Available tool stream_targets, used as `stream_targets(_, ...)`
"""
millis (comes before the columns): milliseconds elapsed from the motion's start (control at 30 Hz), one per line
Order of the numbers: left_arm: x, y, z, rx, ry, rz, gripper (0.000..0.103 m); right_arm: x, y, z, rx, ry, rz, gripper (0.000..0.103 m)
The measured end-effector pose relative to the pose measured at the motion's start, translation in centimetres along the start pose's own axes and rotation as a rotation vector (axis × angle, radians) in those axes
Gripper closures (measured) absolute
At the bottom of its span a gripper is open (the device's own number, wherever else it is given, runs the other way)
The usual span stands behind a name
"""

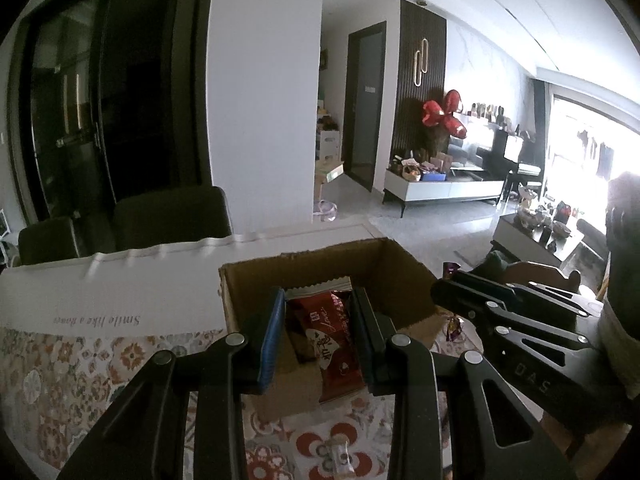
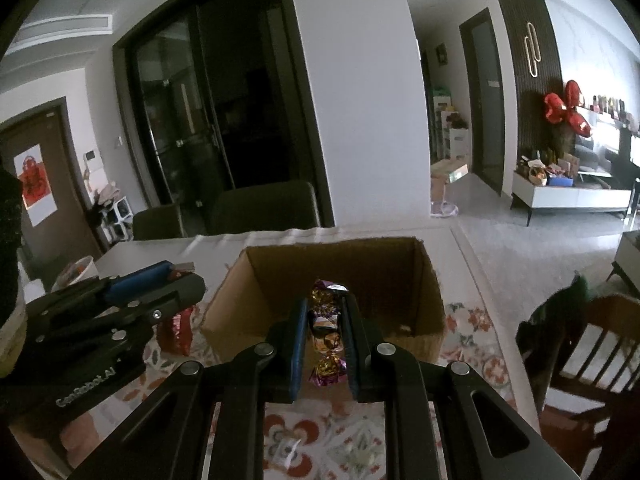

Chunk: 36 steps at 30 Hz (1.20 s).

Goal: Organize snacks
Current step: 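Carry the red packet and purple candies over the box and lower them inside, then open left gripper to drop the red packet while right releases the candies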

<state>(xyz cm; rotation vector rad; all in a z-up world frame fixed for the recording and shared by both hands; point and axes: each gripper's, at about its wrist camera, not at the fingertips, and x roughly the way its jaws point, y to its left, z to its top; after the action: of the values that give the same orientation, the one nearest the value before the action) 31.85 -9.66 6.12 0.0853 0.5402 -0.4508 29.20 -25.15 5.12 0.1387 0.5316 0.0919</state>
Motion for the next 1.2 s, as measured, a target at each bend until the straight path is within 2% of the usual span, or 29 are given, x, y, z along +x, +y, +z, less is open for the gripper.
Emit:
stream_targets(300, 3.8, 0.3, 1.9, -0.004, 0.055, -0.006, 0.070, 3.1, -1.1, 2.3, 0.001, 0.042, 0.001, 0.085)
stream_targets(667, 8.5, 1.4, 3.0, -0.015, 0.137, 0.009, 0.069, 7.0, -1.7, 3.3, -0.014, 0.130, -0.023, 0.085)
stream_targets(733, 8.8, 1.6, 3.0, -0.018, 0.149, 0.009, 0.064, 7.5, -1.7, 3.3, -0.013, 0.149, -0.030, 0.085)
stream_targets(767, 8.9, 1.6, 3.0, -0.018, 0.150, 0.019, 0.057, 7.8, -1.9, 3.3, -0.011, 0.157, -0.034, 0.085)
stream_targets(833, 8.6, 1.7, 3.0, -0.017, 0.144, 0.040, 0.049, 8.1, -1.9, 3.3, -0.009, 0.171, -0.041, 0.084)
stream_targets(900, 8.2, 1.7, 2.9, -0.014, 0.137, 0.056, 0.048, 8.4, -2.0, 3.3, -0.003, 0.185, -0.045, 0.083)
stream_targets(933, 7.8, 1.7, 2.8, -0.012, 0.133, 0.065, 0.047, 8.4, -2.0, 3.2, -0.001, 0.188, -0.050, 0.079)
stream_targets(1000, 7.2, 1.8, 2.5, -0.004, 0.128, 0.080, 0.045, 8.1, -2.1, 3.0, 0.004, 0.188, -0.072, 0.063)
stream_targets(1100, 5.8, 1.5, 2.0, 0.010, 0.107, 0.094, 0.040, 7.1, -1.9, 2.7, 0.003, 0.163, -0.080, 0.060)
stream_targets(1200, 4.5, 1.4, 1.5, 0.011, 0.092, 0.093, 0.040, 5.6, -1.4, 2.2, -0.004, 0.137, -0.102, 0.049)
